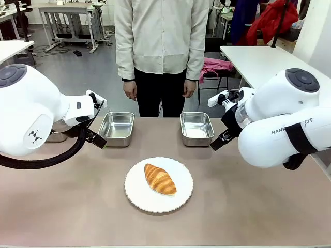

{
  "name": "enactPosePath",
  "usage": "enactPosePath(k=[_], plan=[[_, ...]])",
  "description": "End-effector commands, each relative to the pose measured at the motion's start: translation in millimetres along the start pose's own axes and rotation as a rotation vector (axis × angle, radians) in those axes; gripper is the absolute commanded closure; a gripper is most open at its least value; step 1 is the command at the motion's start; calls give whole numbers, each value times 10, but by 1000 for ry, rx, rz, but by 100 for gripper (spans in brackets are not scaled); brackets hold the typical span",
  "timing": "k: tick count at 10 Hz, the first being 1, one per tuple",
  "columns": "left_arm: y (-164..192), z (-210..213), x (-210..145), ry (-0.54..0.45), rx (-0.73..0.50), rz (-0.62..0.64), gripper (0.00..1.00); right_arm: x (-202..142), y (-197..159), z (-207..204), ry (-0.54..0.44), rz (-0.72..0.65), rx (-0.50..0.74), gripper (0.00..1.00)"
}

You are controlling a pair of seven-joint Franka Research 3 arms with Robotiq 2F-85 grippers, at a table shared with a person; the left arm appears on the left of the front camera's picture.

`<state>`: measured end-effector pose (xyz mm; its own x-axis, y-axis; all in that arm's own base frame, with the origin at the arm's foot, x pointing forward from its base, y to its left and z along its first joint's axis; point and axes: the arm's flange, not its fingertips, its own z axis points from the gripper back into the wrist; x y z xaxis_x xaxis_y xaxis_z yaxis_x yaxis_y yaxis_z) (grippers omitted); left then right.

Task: Place the bread in the container.
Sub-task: Place the Butter Roll into the Airtight Container indicated by the human.

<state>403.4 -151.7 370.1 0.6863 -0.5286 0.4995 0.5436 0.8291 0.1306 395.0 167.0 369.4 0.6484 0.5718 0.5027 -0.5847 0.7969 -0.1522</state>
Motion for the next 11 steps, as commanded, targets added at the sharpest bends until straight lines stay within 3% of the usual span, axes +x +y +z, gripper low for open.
enactPosePath(k=[1,4,7,9,11], plan=[[0,1,0,0,0,0,0,1,-1,2,-1,-1,0,0],[120,121,97,-20,-23,-15,0,120,-126,96,-19,1,12,0],[792,412,414,-2,-134,-11,0,352,-841,504,-64,-37,114,0],[1281,577,450,-3,-205,-27,0,329,-1383,779,-110,-58,170,0],[1869,659,323,-27,-321,-129,0,232,-1913,925,-181,-45,248,0]])
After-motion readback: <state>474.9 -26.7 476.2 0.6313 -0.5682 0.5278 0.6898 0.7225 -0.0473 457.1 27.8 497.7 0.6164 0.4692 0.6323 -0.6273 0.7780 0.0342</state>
